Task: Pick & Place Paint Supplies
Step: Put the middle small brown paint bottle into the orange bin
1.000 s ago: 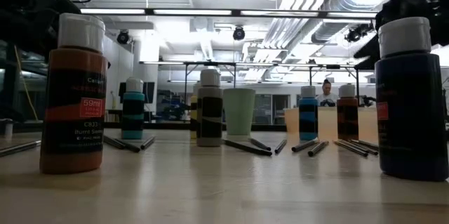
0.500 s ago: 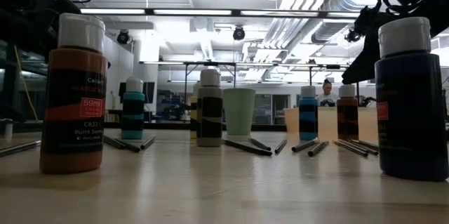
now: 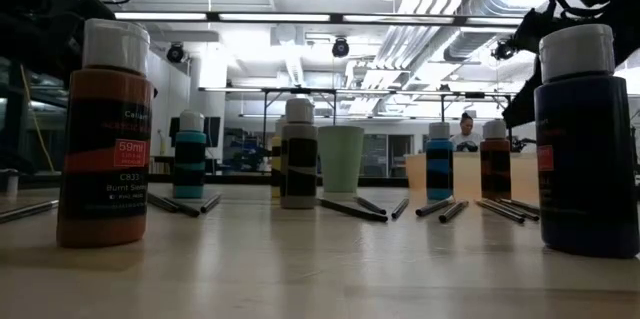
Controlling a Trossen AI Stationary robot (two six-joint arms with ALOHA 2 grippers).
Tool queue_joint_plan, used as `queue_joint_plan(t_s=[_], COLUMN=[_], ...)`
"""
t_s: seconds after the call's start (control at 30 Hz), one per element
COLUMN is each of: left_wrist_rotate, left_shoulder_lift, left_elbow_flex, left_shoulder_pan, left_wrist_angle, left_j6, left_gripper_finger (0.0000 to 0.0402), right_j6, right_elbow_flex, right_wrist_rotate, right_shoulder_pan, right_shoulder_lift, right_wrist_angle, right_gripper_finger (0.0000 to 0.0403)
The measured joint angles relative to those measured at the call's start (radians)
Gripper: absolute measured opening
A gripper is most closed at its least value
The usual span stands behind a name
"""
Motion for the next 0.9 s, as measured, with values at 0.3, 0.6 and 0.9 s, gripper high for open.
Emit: queue_joint_plan(t_s=[0.3, 0.6, 0.9], left_wrist_rotate=[0.000, 0.000, 0.000], left_shoulder_lift=[0.000, 0.000, 0.000], left_elbow_flex=[0.000, 0.000, 0.000], left_shoulder_pan=[0.000, 0.000, 0.000], left_wrist_angle=[0.000, 0.000, 0.000], left_j6=[0.000, 0.000, 0.000], left_gripper_finger=[0.0022, 0.0022, 0.0022], right_j6=[0.002, 0.014, 0.082], right_elbow_flex=[0.000, 0.000, 0.000], right_wrist_rotate=[-0.001, -0.002, -0.005], right_shoulder_pan=[-0.001, -0.043, -0.042], right_shoulder_lift=[0.099, 0.185, 0.194], right_wrist_angle=[0.065, 0.132, 0.163], right_gripper_finger=[0.0309, 0.0280, 0.0185])
